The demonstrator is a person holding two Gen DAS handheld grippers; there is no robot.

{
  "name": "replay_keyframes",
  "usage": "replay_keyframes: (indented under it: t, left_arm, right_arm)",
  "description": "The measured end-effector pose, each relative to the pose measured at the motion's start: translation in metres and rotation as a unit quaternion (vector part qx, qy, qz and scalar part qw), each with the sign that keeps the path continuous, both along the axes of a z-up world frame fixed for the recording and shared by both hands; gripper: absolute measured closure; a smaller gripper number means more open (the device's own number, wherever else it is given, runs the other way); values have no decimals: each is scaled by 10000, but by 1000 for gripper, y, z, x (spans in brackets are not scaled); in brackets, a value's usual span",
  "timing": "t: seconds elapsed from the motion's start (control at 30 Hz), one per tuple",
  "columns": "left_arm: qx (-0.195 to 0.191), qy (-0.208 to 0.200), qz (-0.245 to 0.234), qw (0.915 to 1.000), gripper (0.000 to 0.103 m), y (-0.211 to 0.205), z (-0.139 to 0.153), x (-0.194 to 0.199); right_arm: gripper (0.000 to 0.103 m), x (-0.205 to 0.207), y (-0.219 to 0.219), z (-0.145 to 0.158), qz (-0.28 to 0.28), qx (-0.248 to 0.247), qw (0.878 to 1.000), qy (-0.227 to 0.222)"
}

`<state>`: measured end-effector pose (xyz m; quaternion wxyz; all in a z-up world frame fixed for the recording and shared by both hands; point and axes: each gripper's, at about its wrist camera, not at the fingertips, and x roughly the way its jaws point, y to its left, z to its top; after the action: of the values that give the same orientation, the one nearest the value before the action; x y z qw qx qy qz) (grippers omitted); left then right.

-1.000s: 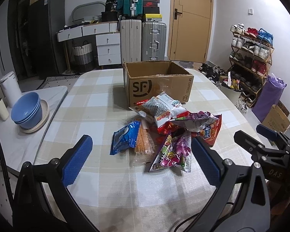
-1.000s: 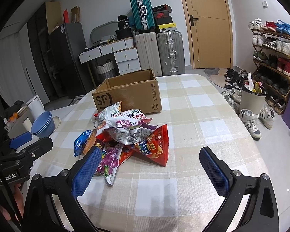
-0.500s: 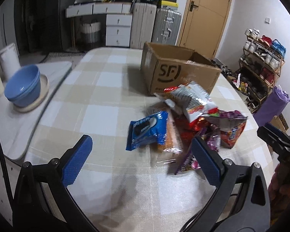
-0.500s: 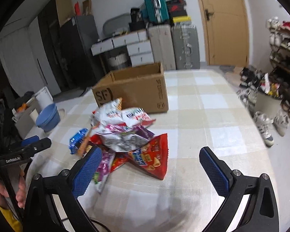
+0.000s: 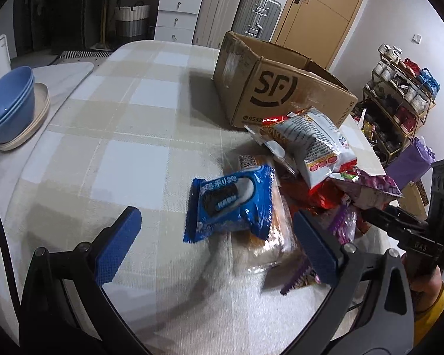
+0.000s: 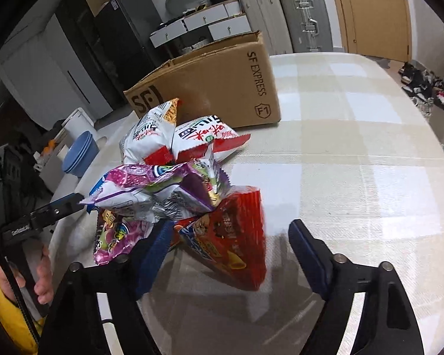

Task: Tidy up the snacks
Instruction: 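Grasp the blue biscuit pack with the left gripper while the right gripper grasps the red chip bag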

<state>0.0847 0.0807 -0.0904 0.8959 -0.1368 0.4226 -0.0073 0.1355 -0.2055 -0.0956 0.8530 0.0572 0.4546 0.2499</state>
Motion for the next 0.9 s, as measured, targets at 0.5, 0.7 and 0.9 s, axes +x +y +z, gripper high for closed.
replay_keyframes:
  t: [0.5, 0.7, 0.9]
  left_arm:
    - [-255, 174, 5, 9995, 1, 10, -10, 22]
    - [-277, 165, 24, 9995, 1, 12, -7, 17]
    - [-314, 184, 37, 9993, 1, 13, -5, 18]
  right_arm:
    - [76, -9, -11, -19, 128, 706, 9974, 104]
    - [77, -32, -12, -1, 270, 852, 9959, -164]
    - [77, -44, -15, 0, 351, 895, 9953, -125]
